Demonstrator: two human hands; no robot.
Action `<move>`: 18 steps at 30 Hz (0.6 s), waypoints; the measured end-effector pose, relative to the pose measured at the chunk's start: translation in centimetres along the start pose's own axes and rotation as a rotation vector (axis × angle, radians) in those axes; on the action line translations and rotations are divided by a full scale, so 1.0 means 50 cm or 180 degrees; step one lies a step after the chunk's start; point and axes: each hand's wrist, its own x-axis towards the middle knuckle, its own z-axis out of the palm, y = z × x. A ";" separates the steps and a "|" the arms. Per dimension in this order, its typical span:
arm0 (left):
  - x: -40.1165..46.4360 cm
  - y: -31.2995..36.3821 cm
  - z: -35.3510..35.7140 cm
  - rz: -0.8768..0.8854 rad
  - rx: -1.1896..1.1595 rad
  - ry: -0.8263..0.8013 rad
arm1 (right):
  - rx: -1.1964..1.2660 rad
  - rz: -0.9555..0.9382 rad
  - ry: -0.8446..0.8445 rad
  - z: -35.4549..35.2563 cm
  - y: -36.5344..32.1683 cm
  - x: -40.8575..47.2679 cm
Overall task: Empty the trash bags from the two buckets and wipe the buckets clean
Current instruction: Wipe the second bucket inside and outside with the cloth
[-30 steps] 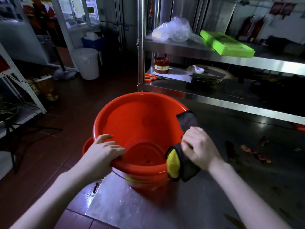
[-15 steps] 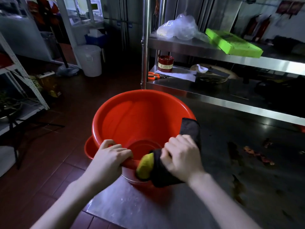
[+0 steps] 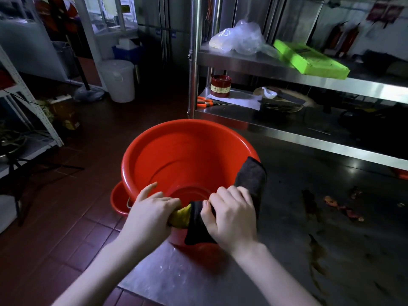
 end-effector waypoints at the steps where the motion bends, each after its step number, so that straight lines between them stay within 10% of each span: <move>1: -0.001 -0.020 0.002 0.0035 -0.0053 0.0038 | 0.0002 -0.0176 -0.0033 -0.007 0.014 0.001; 9: 0.005 -0.187 -0.041 0.0153 -0.0144 -0.0167 | 0.0756 0.0068 -0.0562 -0.012 0.242 0.091; 18: -0.023 0.009 0.004 0.0169 0.0288 0.0047 | 0.0133 0.0240 0.0077 0.002 0.001 -0.012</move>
